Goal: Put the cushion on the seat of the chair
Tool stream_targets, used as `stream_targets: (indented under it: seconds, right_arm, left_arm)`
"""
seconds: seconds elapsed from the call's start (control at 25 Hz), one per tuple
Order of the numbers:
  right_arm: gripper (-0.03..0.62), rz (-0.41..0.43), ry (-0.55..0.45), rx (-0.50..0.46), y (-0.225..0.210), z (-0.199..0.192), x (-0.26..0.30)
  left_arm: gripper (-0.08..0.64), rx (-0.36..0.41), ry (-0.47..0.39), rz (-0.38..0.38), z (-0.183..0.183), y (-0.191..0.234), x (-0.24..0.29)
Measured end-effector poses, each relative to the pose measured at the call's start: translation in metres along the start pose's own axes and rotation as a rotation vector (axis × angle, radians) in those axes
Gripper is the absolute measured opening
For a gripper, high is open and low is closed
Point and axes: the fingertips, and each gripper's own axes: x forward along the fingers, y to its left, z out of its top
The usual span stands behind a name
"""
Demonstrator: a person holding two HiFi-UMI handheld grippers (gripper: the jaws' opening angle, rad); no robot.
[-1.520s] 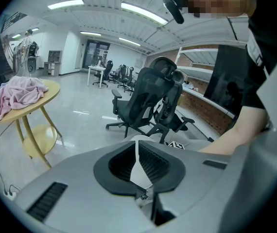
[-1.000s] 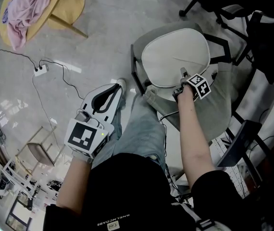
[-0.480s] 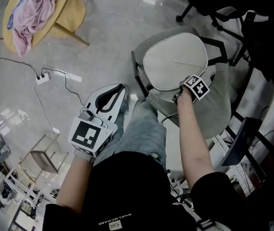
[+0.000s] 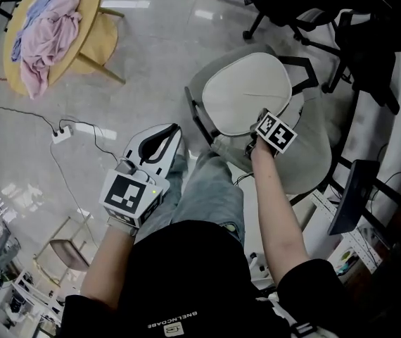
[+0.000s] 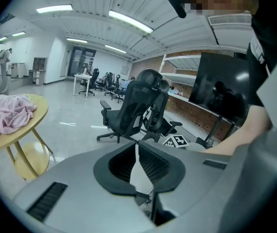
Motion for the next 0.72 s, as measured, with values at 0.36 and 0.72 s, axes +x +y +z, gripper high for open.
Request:
stream_targets:
  seconds: [0.36,0.72]
  right_arm:
    - [0.006,0.175,-0.245,-0.139,0.067,0.048,-0.075]
    - [0.006,0.248,-0.465,-0.235,0.103,0.097,-0.165]
  left_arm:
    - [0.014,0.088,-0.04,-0.091,0.029,-0.018,-0.004]
    - [0.014,0.142,-0.108,-0.194,0.067,-0.037,0.002]
